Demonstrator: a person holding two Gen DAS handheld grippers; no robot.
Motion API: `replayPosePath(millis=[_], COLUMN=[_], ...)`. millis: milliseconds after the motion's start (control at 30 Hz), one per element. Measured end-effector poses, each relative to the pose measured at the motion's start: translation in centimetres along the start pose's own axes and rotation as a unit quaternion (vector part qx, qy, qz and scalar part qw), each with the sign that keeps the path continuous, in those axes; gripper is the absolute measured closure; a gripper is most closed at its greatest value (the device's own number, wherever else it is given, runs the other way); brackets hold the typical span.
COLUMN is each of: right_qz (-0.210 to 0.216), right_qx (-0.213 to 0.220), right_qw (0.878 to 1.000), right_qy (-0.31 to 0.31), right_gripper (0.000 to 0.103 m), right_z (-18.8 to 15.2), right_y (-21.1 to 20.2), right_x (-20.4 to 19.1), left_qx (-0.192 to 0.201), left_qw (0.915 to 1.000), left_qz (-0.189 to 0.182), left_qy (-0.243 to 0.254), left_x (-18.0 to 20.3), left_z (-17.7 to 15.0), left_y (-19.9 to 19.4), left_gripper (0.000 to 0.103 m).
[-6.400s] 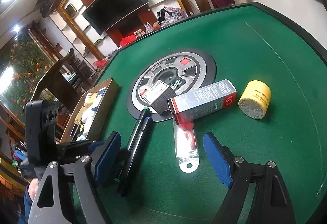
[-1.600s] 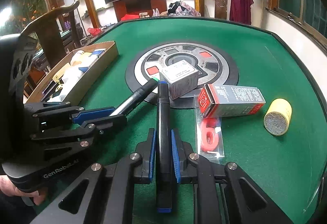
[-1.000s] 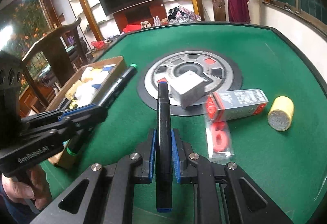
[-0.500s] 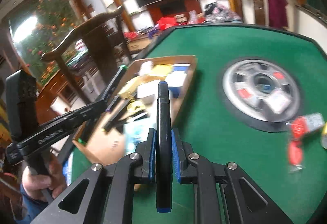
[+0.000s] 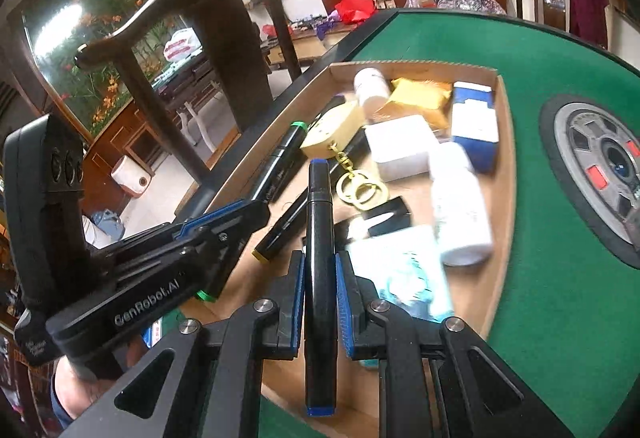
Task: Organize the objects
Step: 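Lower both markers into the tray and open both tools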
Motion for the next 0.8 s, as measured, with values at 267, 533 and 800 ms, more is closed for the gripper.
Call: replayPosePath(millis=[267, 533, 800], right_qz=[-0.007, -0.012, -0.033], right_qx=[-0.012, -0.009, -0.007], right_qw=[1.0, 1.0, 0.999], right_qy=[0.011, 0.001, -0.021], right_gripper=[0.086, 0.085, 0.085], right_z=[0.7, 1.2, 1.4], right_y=[2.0, 2.7, 2.5], right_x=[-0.5, -1.3, -1.5], left_qx=[-0.008, 0.004, 0.011], left_qw=[0.9999, 0.9998, 0.9997], left_qz=[0.005, 0.014, 0.02], left_qy=[-0.01, -0.014, -0.011], left_x=[-1.0, -1.4, -1.4], left_z=[-0.1, 0.0, 0.1], left_y=[1.0, 0.8, 0.6], left_gripper=[0.088, 0.088, 0.088])
Point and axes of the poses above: each gripper's, at about its wrist camera, not at the fingertips, and y roughly the way its jaws point, x to its right, z to its top, the point moved 9 cm from there along y, roughly the way its jaws point, and after that the axes turned 13 degrees about -x, right-handed, at the moved point
